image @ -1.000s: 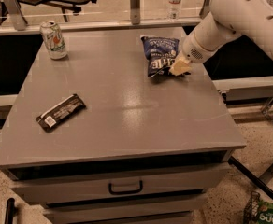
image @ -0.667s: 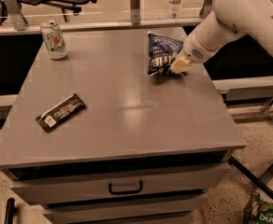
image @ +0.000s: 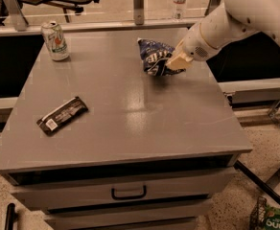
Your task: Move blue chip bag near rxbar chocolate
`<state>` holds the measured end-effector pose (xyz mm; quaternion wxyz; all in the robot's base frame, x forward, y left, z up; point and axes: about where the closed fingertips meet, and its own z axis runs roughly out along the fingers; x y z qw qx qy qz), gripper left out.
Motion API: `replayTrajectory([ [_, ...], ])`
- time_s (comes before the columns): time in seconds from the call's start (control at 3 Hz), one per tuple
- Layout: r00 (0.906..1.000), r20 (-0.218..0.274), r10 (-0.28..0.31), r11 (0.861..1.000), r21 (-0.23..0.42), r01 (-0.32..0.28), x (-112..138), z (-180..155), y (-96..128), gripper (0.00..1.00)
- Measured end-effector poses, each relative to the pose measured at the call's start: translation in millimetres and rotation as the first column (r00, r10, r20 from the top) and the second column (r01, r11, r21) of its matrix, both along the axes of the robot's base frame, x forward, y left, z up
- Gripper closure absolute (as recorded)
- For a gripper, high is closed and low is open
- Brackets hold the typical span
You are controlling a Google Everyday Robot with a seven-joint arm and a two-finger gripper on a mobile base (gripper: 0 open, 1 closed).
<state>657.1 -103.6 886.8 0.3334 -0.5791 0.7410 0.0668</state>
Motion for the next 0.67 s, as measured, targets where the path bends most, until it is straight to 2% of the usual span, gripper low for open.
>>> replayTrajectory([
  [0.33,0.9948,0.063,0.08,0.997,0.015,-0.081,-9,10,21,1.0],
  [0.67,0.9679,0.127,0.217,0.974,0.033,-0.223,-29,15,64,1.0],
])
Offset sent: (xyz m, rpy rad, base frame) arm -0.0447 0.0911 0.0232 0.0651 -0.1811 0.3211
